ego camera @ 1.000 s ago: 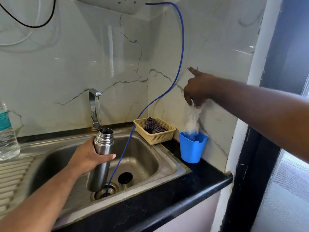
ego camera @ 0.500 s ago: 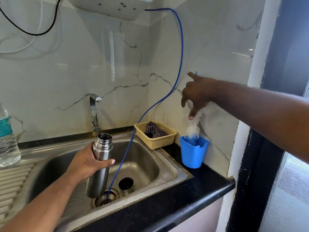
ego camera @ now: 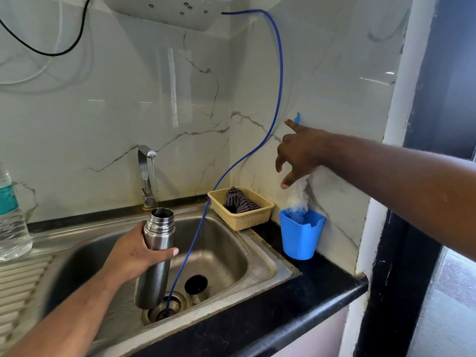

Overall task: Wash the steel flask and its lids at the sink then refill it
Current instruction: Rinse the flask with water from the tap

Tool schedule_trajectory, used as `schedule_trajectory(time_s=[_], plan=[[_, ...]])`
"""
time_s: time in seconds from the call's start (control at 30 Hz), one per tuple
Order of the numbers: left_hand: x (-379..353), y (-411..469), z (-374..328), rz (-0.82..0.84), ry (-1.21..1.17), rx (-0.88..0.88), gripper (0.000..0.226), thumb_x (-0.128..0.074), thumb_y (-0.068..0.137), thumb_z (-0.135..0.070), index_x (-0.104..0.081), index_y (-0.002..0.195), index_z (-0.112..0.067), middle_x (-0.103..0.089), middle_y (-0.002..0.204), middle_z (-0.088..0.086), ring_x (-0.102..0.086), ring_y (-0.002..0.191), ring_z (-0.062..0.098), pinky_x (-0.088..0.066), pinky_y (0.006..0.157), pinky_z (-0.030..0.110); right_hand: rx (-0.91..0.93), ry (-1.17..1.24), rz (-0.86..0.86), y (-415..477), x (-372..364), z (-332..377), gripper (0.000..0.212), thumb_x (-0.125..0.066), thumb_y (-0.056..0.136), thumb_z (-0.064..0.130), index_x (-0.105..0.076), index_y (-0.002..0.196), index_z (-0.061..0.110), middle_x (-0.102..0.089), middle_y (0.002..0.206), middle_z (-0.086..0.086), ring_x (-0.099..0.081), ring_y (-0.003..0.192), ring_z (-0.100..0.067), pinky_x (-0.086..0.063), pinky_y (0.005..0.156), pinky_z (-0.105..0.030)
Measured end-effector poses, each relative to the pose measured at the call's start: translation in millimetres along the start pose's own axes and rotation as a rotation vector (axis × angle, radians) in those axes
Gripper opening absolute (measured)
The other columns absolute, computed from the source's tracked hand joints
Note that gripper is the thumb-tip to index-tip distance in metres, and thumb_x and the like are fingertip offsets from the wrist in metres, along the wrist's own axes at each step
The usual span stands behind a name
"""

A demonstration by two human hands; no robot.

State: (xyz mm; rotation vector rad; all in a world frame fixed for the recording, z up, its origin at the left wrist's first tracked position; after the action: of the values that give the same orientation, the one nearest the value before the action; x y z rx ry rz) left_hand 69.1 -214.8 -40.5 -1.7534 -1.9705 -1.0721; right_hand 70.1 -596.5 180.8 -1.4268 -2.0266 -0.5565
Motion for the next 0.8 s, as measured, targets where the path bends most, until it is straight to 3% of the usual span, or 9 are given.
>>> schedule_trajectory(time_s=[0.47, 0.67, 0.8], plan=[[-0.8, -0.8, -0.8, 0.019, 0.002, 0.015, 0.088, -0.093, 0.058, -0.052, -0.053, 0.132, -0.025, -0.066, 0.119, -0.001, -0.061, 0.104, 0.018, -0.047, 0.087, 0.035, 0.016, 0.059, -0.092, 6.1, -0.8, 9.6, 0.069, -0.043, 0.090, 0.081, -0.057, 0.141, 0.038, -0.053, 0.151, 0.004, -0.031, 0.150, -0.020, 0.006, 0.126, -0.059], [-1.8, -2.3, -8.7, -0.005, -0.068, 0.044, 0.078, -0.092, 0.062, -0.049, -0.057, 0.128, -0.026, -0.067, 0.116, -0.003, -0.063, 0.105, 0.018, -0.049, 0.087, 0.034, 0.091, 0.475, -0.319, 25.8, 27.9, 70.3, 0.054, -0.058, 0.092, 0.066, -0.059, 0.139, 0.039, -0.061, 0.140, 0.006, -0.047, 0.136, -0.020, -0.016, 0.124, -0.051], [3.0, 0.7, -1.3, -0.094, -0.185, 0.066, 0.077, -0.093, 0.050, -0.062, -0.064, 0.114, -0.030, -0.075, 0.104, -0.009, -0.070, 0.097, 0.010, -0.055, 0.084, 0.033, 0.215, 0.725, -0.334, 51.2, 47.0, 147.6, 0.065, -0.069, 0.090, 0.058, -0.054, 0.146, 0.031, -0.063, 0.139, -0.001, -0.055, 0.128, -0.024, -0.042, 0.109, -0.040]])
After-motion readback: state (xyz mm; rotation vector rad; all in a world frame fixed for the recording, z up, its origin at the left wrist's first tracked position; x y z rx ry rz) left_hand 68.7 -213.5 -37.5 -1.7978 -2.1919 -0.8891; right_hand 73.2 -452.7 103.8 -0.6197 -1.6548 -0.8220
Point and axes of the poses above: each hand's wrist, its own y-axis towards the middle knuckle, its own x-axis out of the back of the hand, z = x × y, the point moved 1 cm from there along y, towards the middle knuckle
